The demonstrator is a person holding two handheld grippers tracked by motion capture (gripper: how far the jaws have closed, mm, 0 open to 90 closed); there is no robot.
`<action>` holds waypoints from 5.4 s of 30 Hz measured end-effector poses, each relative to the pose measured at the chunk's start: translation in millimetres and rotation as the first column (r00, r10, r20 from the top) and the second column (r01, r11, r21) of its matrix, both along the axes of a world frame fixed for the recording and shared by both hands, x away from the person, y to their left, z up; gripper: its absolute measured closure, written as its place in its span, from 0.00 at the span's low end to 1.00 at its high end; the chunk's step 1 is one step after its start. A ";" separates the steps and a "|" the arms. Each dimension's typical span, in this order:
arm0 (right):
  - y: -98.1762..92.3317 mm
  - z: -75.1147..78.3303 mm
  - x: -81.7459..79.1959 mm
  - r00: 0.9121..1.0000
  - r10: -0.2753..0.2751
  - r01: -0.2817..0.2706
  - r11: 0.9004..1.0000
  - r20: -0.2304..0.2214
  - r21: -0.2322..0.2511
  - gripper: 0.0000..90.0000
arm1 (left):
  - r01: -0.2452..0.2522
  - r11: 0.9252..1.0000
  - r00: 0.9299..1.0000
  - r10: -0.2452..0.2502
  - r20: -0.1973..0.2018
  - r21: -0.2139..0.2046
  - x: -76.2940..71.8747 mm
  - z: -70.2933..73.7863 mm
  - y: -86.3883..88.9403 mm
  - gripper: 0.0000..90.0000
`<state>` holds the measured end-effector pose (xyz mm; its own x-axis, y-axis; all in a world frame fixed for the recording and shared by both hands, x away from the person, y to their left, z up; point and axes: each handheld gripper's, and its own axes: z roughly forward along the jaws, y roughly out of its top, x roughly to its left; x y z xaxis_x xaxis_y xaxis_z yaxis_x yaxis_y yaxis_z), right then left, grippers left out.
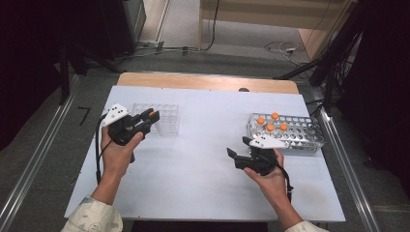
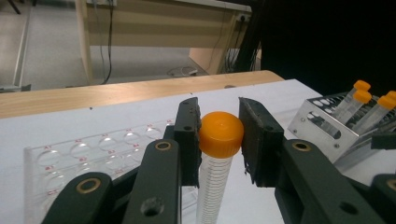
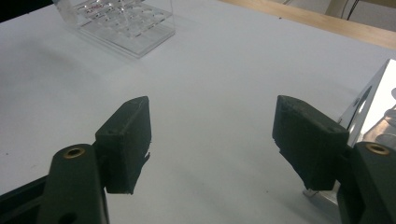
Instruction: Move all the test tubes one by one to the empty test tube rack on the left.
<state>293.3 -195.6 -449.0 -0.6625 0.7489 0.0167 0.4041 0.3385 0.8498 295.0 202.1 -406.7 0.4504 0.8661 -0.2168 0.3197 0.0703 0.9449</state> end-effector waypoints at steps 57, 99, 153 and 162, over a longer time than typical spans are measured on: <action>-32.6 -3.2 -15.1 0.998 -0.056 0.056 0.998 -0.009 -0.005 0.30 | -0.245 0.955 0.969 0.249 0.001 0.166 36.1 -19.4 42.3 0.77; -90.0 4.2 -9.3 0.955 -0.291 0.291 0.957 0.061 0.004 0.31 | -0.048 0.999 0.997 0.049 -0.065 0.013 18.2 -11.4 9.0 0.21; -109.8 11.1 29.9 0.925 -0.354 0.348 0.935 0.138 0.066 0.80 | 0.013 0.998 0.994 -0.005 -0.108 0.069 16.9 -28.5 -20.5 0.17; -114.1 33.9 12.3 0.926 -0.338 0.323 0.940 0.170 0.111 0.80 | 0.015 0.998 0.994 -0.008 -0.107 0.066 15.2 -27.6 -20.9 0.17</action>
